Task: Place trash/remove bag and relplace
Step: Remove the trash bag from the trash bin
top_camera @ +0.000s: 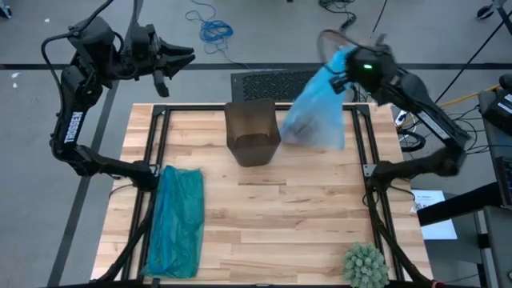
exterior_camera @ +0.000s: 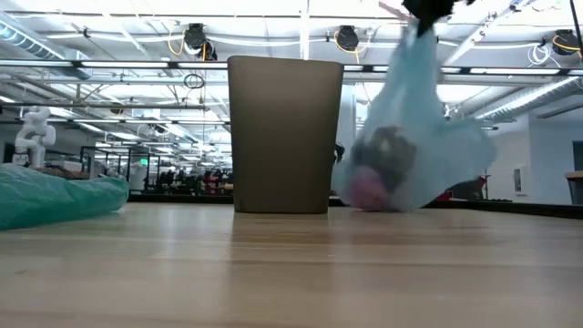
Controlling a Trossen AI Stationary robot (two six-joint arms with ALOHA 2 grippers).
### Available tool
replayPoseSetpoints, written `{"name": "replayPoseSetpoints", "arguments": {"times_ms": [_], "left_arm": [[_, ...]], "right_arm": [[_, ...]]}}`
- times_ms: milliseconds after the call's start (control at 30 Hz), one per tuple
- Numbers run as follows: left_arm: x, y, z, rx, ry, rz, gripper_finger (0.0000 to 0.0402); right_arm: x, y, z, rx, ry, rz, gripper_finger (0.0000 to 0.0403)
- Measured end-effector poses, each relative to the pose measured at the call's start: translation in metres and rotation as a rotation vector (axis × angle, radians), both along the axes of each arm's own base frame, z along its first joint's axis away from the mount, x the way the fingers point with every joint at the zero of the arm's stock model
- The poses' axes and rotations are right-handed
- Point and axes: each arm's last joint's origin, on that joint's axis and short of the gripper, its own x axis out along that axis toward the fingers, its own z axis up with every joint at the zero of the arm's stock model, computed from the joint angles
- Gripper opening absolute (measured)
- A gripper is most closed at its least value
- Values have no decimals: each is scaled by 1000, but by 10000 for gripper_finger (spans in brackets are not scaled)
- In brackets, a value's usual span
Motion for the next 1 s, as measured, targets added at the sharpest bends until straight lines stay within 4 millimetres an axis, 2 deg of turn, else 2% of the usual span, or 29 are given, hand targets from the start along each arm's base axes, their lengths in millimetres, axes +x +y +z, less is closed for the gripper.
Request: {"name": "replayPoseSetpoints", "arguments": {"times_ms": [67, 133, 267, 367, 467, 567, 633, 733, 800, 900, 1000], "left_arm": [[0, 0, 0, -1, 0, 7, 83], [0, 0, 0, -1, 0, 10, 83], [0, 1, 0, -1, 0, 21, 83], [0, 1, 0, -2, 0, 26, 83], [1, 2, 0, -3, 2, 26, 83], [1, 2, -1, -5, 4, 26, 83], [1, 2, -1, -6, 5, 26, 83], [1, 2, -1, -6, 4, 31, 83], [1, 3, -1, -8, 4, 47, 83], [1, 3, -1, -8, 4, 60, 83], [1, 3, -1, -7, 3, 60, 83]], "right_arm": [[-16, 6, 4, -54, -30, -16, 0], [-24, 11, 10, -97, -67, -15, 0], [-24, 12, 9, -81, -93, 4, 0], [-13, 6, -8, 8, -109, 41, 0], [-2, -1, -37, 101, -126, 53, 0], [9, -7, -62, 163, -226, 101, 0], [17, -9, -70, 177, -320, 167, 0], [32, -5, -55, 82, -497, 303, 0], [36, -1, -42, 25, -535, 356, 0], [36, -2, -32, -3, -512, 358, 0], [32, -6, -38, 39, -440, 298, 0]]}}
